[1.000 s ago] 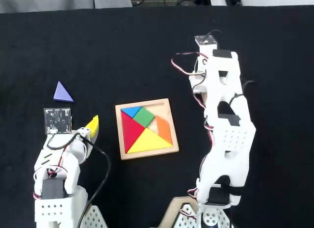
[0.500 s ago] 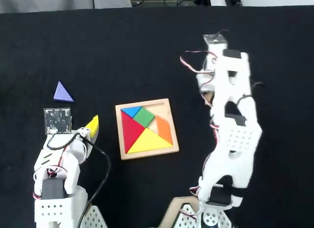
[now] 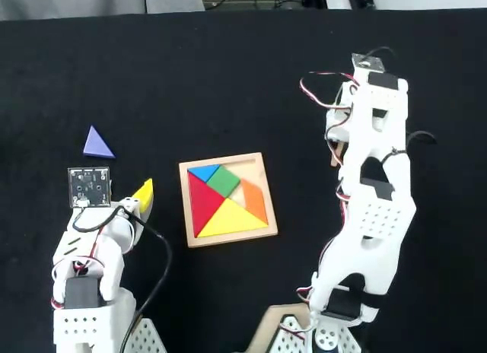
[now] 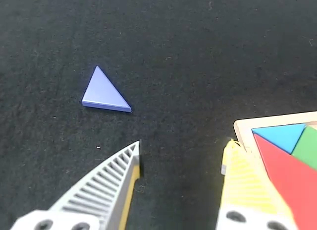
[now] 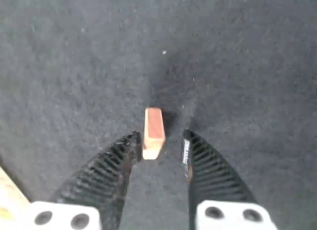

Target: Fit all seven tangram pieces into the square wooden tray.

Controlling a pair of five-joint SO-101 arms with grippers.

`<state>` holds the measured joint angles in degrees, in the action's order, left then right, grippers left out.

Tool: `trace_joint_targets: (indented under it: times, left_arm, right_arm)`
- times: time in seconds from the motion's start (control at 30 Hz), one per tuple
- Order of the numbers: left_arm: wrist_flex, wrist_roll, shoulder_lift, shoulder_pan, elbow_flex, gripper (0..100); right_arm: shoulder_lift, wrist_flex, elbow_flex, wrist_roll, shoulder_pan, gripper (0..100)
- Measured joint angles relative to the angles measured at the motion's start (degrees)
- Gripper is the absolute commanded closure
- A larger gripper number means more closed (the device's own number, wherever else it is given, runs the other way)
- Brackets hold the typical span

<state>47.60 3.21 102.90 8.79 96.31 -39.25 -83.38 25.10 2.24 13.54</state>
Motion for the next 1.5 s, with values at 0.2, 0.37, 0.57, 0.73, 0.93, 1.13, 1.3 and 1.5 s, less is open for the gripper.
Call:
trace_joint_targets:
  times: [0.2,0.37,0.57,0.73,0.93,1.13,1.3,1.5]
  left_arm:
    - [0.0,0.0,0.0,0.0,0.0,73]
    - [0.0,0.0,0.0,0.0,0.0,73]
    - [0.0,0.0,0.0,0.0,0.0,73]
    - [0.0,0.0,0.0,0.0,0.0,73]
    - [0.0,0.0,0.0,0.0,0.0,73]
    - [0.0,0.0,0.0,0.0,0.0,73]
    - [0.0,0.0,0.0,0.0,0.0,73]
    - [0.0,0.0,0.0,0.0,0.0,73]
  right_arm:
    - [0.0,-0.1,0.0,3.0,0.0,97.2]
    - [0.0,0.1,0.0,4.0,0.0,98.8]
    - [3.8,-6.8,4.4,8.4,-1.7,98.8]
    - [11.0,-15.5,7.0,19.7,-9.8,98.8]
    - [25.1,-15.6,-3.6,22.9,-19.1,98.8]
    - [31.6,-15.6,-22.0,22.5,-31.1,98.8]
    - [32.1,-12.7,-28.0,20.1,-34.9,98.8]
    - [25.9,-7.0,-28.7,16.4,-38.6,98.8]
